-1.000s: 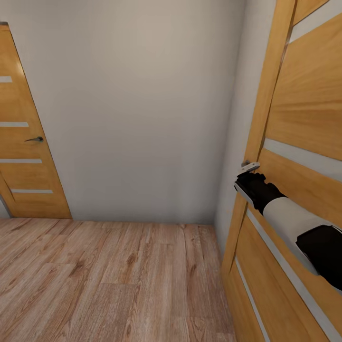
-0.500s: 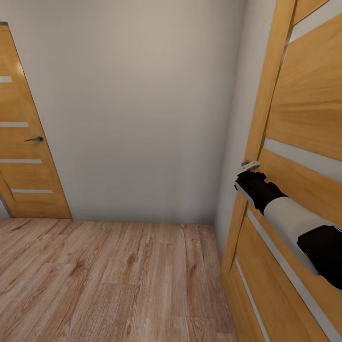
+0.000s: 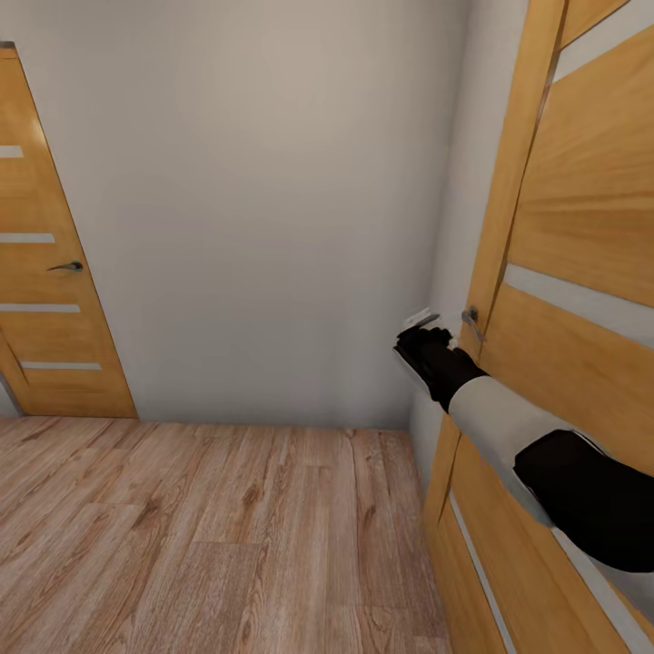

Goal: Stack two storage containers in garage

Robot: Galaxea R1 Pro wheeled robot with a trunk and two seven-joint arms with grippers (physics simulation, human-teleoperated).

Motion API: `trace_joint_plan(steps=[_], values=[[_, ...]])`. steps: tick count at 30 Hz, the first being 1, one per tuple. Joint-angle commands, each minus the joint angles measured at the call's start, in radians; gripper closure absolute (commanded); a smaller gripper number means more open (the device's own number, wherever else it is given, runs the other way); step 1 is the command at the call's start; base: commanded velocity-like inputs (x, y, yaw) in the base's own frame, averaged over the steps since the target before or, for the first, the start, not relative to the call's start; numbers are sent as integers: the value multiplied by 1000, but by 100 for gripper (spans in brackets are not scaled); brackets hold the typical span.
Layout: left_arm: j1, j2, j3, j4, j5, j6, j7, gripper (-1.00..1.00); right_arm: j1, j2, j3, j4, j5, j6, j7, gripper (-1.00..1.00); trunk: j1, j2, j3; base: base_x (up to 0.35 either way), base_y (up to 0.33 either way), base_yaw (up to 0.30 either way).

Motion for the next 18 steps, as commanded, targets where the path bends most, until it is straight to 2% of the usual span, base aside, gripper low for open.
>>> trace_joint_plan(steps=[1,4,9,12,15,18], values=[[0,0,-1,0,10,-2,0,-100,-1,14,7,2,-9,5,-13,-100,0,-1,-1,0,0,0],[0,0,-1,0,10,-2,0,-100,-1,42,6,6,-10,4,-18,-100,0,-1,-1,0,0,0],[0,1,-1,0,10,-2,0,-100,0,60,-11,10,-16,-7,-15,-100,0,-1,-1,0,0,0],[0,1,-1,0,11,-2,0,-100,7,61,-25,13,-62,-23,-11,-100,0,-1,-1,0,0,0],[0,1,-1,0,11,-2,0,-100,12,55,-30,41,-152,-49,1,-100,0,-1,-1,0,0,0],[0,1,1,0,13,-2,0,-100,12,51,-30,68,-182,-70,15,-100,0,-1,-1,0,0,0]])
